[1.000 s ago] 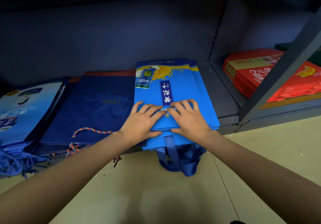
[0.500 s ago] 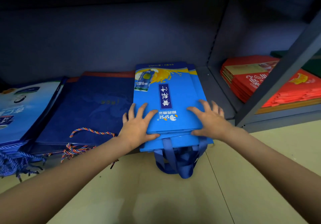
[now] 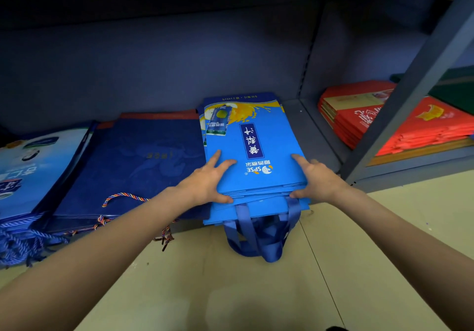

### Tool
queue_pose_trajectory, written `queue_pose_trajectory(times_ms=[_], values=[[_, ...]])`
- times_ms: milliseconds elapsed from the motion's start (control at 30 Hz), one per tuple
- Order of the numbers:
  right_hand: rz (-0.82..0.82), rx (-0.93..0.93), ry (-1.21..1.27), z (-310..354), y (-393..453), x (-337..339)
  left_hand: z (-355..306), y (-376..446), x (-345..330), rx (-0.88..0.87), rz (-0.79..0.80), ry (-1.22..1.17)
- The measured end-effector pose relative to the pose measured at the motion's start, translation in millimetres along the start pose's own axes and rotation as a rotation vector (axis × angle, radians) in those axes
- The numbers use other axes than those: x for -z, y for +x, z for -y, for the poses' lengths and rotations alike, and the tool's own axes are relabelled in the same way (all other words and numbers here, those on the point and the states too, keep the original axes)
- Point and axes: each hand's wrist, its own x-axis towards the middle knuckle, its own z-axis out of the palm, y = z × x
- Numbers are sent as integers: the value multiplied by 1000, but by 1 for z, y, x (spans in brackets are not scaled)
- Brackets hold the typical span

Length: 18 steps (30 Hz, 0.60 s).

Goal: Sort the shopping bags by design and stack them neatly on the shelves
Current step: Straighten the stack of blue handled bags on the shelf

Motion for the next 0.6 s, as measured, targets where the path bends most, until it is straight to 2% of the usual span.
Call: queue_pose_trajectory(times_ms=[167, 300, 400, 500, 600], values=[[-47, 9, -129, 1, 4, -3, -5, 3, 2, 44, 80, 33], [-68, 27, -115, 1, 5, 9, -9, 7, 5, 58, 88, 177], [-103, 54, -94, -5, 1, 30, -10, 7, 8, -15, 14, 316], [-160, 94, -33, -10, -2, 50, -17, 4, 7, -153, -152, 489], [-168, 126, 10, -4, -2, 50, -22, 3, 7, -154, -127, 436]])
